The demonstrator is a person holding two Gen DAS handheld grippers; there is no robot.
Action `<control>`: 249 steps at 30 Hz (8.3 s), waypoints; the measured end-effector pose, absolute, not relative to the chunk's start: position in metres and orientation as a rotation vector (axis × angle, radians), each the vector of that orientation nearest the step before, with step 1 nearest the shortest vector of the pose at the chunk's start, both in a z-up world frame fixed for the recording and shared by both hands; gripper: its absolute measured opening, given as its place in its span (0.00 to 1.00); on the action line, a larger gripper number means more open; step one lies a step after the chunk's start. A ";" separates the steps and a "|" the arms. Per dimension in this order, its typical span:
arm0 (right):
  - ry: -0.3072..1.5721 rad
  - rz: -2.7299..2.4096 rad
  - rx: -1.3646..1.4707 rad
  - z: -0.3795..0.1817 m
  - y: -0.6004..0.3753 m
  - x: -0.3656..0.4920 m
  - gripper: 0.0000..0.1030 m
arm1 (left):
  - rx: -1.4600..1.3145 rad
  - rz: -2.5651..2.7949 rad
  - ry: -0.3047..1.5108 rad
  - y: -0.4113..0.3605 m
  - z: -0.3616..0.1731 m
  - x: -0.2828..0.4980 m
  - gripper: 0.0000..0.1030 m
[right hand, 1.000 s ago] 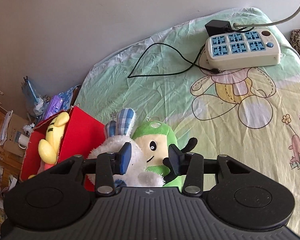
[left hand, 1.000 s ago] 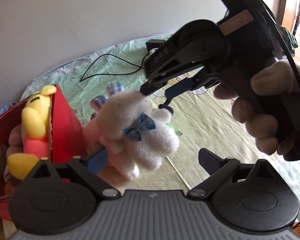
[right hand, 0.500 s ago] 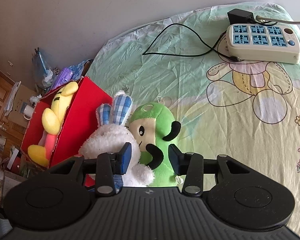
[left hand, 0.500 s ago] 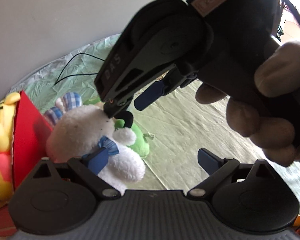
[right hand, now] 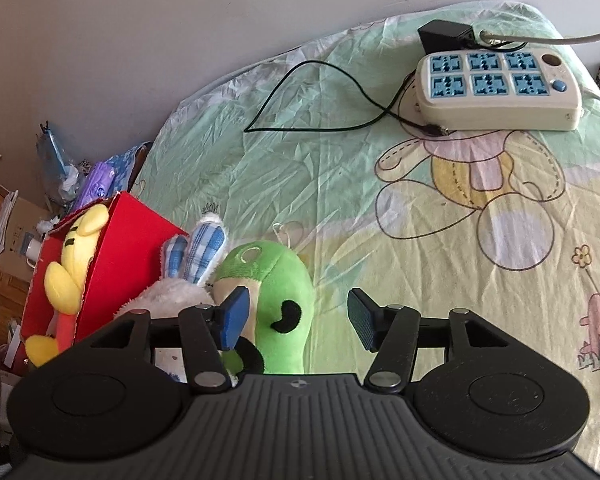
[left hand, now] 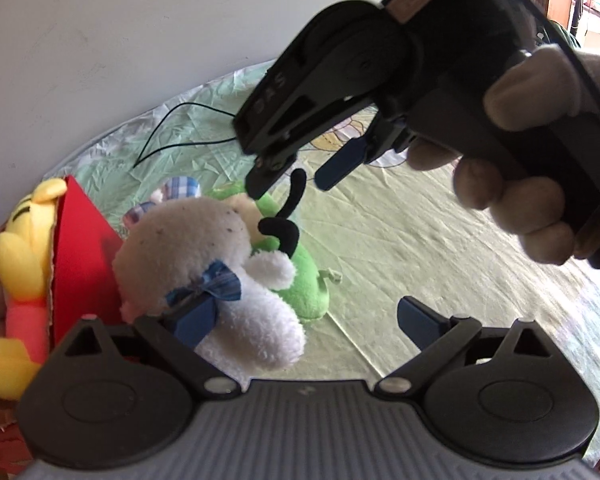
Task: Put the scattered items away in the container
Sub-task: 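Close the right gripper on the green plush toy's body, then lift the green plush with the right gripper toward the red box, then lower the green plush into the red box beside the teddy, then open the right gripper and withdraw it from the box, then move the right gripper toward the white bunny plush with blue bow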
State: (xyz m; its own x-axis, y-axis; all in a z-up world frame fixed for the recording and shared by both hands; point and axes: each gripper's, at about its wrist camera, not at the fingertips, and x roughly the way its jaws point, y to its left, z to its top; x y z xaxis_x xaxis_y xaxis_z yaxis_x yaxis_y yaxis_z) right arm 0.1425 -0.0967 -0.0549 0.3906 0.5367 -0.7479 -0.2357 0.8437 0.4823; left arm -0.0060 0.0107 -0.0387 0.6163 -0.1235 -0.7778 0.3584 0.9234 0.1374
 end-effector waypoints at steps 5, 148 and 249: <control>1.105 0.513 0.273 -0.067 -0.076 0.149 0.69 | 0.306 -0.280 0.872 0.011 -0.040 -0.008 0.95; 1.017 0.506 -0.067 -0.014 0.260 0.114 0.60 | -0.037 -0.269 0.891 0.316 -0.011 0.028 0.64; 0.833 0.634 0.293 0.019 0.027 0.028 0.56 | 0.088 0.364 0.902 0.219 0.034 -0.002 0.95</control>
